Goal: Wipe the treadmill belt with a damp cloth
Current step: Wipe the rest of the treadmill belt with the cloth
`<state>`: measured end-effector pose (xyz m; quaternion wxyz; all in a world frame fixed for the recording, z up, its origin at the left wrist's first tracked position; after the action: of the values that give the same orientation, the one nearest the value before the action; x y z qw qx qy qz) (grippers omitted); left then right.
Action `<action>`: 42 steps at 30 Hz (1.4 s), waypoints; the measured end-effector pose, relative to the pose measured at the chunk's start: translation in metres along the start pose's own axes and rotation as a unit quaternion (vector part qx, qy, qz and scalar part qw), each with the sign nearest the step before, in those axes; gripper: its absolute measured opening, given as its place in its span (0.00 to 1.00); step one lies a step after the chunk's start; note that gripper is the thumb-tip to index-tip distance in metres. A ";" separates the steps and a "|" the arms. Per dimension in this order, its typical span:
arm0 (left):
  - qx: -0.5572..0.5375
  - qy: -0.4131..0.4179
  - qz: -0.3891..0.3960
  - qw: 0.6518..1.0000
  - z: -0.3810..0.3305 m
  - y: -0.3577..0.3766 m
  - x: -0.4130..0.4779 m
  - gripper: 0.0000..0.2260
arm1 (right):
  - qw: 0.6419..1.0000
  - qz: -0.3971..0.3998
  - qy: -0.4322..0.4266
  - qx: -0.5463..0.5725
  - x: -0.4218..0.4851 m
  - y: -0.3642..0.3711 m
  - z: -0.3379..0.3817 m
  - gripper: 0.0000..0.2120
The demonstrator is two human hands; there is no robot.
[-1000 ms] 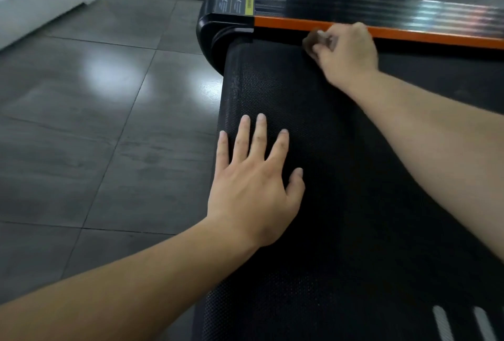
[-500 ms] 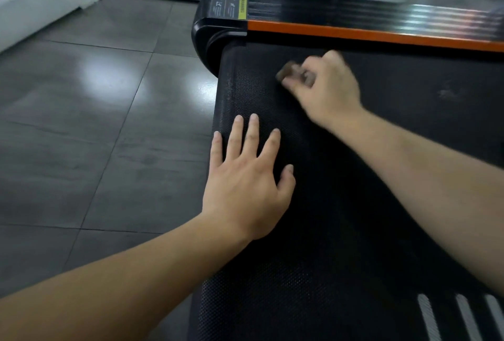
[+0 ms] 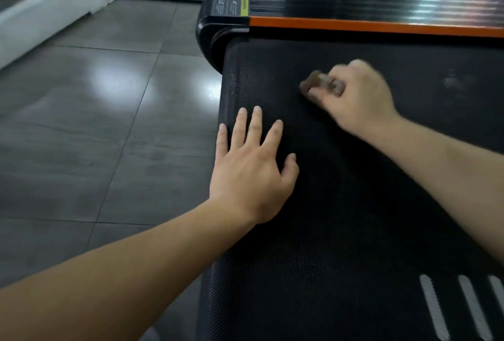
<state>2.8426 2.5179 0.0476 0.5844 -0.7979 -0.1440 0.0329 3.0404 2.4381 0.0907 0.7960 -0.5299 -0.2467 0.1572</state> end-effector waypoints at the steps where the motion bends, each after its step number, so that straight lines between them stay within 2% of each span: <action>1: -0.002 0.001 0.000 1.000 0.000 0.000 0.000 0.30 | 0.998 -0.021 0.062 0.002 0.015 -0.007 -0.019 0.16; 2: -0.003 0.001 0.000 1.000 0.000 0.000 0.000 0.30 | 0.992 -0.038 0.122 0.009 0.023 -0.013 -0.033 0.16; 4: -0.004 0.000 0.002 1.000 0.000 0.000 0.000 0.30 | 0.989 -0.055 0.139 0.008 0.012 -0.009 -0.032 0.16; 7: 0.000 -0.005 0.002 1.000 0.001 0.000 0.001 0.31 | 0.999 0.000 0.006 0.042 -0.044 0.004 0.006 0.14; 9: 0.000 -0.005 0.002 1.000 0.002 0.001 0.001 0.31 | 0.999 0.025 -0.034 0.035 -0.054 -0.002 0.002 0.14; 10: 0.001 -0.004 0.003 1.000 0.002 0.001 0.001 0.31 | 1.000 0.012 -0.015 0.021 -0.045 -0.009 -0.008 0.14; 13: 0.004 -0.004 0.006 1.000 0.002 0.002 0.000 0.30 | 0.993 -0.039 0.109 0.021 -0.024 -0.021 -0.038 0.14; 14: 0.003 -0.006 0.006 1.000 0.002 0.002 0.001 0.30 | 0.993 -0.048 0.110 0.016 -0.033 -0.019 -0.033 0.14; 17: -0.017 -0.013 0.001 1.000 0.002 0.000 0.001 0.30 | 0.998 0.000 -0.008 0.054 -0.093 -0.011 0.003 0.15; 19: -0.036 -0.015 -0.001 0.999 0.002 -0.001 0.001 0.30 | 0.995 0.046 -0.046 0.071 -0.111 -0.016 0.000 0.15; 20: -0.040 -0.015 0.001 0.999 0.002 -0.001 0.000 0.30 | 0.997 0.038 -0.037 0.062 -0.105 -0.021 -0.010 0.15; 24: -0.032 -0.013 0.010 0.999 0.002 -0.001 -0.001 0.27 | 0.994 -0.041 0.096 0.027 -0.081 -0.028 -0.041 0.13; 26: -0.025 -0.014 0.013 0.999 0.002 -0.001 -0.001 0.26 | 0.997 -0.031 0.056 0.031 -0.111 -0.022 -0.018 0.13; 30: -0.023 -0.015 0.013 1.000 0.003 -0.002 0.000 0.26 | 0.988 0.080 -0.107 0.076 -0.178 -0.026 0.013 0.14; 31: -0.025 -0.016 0.014 0.999 0.003 -0.002 -0.001 0.26 | 0.990 0.072 -0.103 0.064 -0.171 -0.030 0.004 0.14; 35: -0.024 -0.015 0.019 0.999 0.003 -0.001 -0.001 0.26 | 0.997 -0.012 0.067 0.034 -0.135 -0.039 -0.041 0.16; 37: -0.018 -0.015 0.018 1.000 0.003 -0.001 -0.001 0.27 | 0.999 0.005 0.020 0.045 -0.164 -0.035 -0.019 0.15; 40: -0.017 -0.016 0.014 1.000 0.002 -0.001 0.000 0.26 | 0.979 0.115 -0.135 0.100 -0.224 -0.035 0.014 0.15; 42: -0.018 -0.013 0.013 1.000 0.002 -0.001 0.000 0.26 | 0.978 0.119 -0.143 0.089 -0.212 -0.039 -0.002 0.14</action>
<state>2.8415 2.5199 0.0480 0.5675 -0.8097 -0.1417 0.0485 2.8653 2.3131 0.0786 0.7721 -0.4544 -0.2779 0.3465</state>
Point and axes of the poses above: each hand's wrist, its own x-axis towards the middle knuckle, its own y-axis out of the palm, z = x × y, the point moved 6 cm from there along x, towards the middle knuckle, and after that the axes turned 13 degrees about y, right-handed, at the moved point
